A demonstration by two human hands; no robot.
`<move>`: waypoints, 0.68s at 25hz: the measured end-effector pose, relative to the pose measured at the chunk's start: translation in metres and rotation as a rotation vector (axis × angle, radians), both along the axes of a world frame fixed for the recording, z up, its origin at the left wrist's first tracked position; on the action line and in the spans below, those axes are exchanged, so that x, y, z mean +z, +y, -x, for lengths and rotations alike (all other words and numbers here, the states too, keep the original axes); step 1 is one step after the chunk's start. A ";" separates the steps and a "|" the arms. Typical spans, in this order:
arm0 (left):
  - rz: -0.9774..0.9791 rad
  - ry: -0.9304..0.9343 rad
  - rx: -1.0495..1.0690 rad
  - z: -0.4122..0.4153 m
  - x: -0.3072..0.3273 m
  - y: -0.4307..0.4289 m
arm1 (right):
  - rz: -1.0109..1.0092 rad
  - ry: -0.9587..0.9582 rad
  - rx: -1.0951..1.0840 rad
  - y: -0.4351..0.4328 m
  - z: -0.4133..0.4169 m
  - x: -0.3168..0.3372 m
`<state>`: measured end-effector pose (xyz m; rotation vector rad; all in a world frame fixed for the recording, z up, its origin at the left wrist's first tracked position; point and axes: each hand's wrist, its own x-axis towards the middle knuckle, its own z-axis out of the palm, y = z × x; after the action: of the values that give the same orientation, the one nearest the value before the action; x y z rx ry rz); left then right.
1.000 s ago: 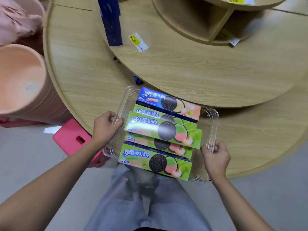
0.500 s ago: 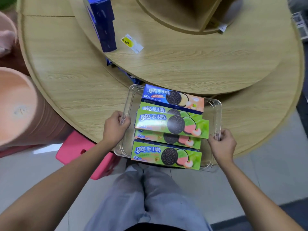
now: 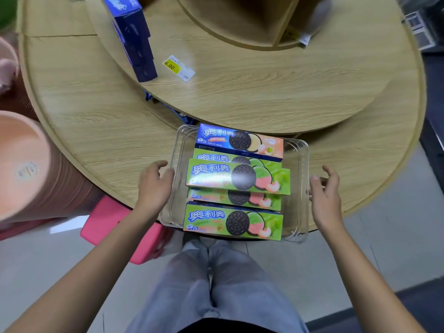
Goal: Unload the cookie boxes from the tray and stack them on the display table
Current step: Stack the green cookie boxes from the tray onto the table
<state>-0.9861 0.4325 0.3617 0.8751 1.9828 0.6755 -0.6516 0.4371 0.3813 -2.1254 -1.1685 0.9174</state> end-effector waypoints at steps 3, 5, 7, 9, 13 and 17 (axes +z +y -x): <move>-0.074 -0.199 0.018 -0.026 0.036 -0.012 | 0.010 -0.169 0.092 -0.010 0.010 0.017; -0.081 -0.354 0.004 -0.041 0.045 -0.018 | -0.006 -0.063 0.120 -0.020 0.021 0.026; -0.063 -0.429 -0.006 -0.048 0.044 -0.019 | 0.058 0.095 0.142 -0.035 0.031 0.032; -0.053 -0.389 -0.023 -0.049 0.042 -0.015 | 0.174 0.206 0.177 -0.054 0.042 0.034; 0.005 -0.235 -0.084 -0.048 0.035 -0.009 | 0.299 0.165 0.264 -0.071 0.055 0.018; 0.002 -0.156 -0.116 -0.044 0.036 -0.008 | 0.300 -0.047 0.291 -0.067 0.062 0.004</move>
<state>-0.9417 0.4243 0.3973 0.9007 1.7800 0.6547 -0.7132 0.3697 0.3856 -2.2542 -1.4698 1.2448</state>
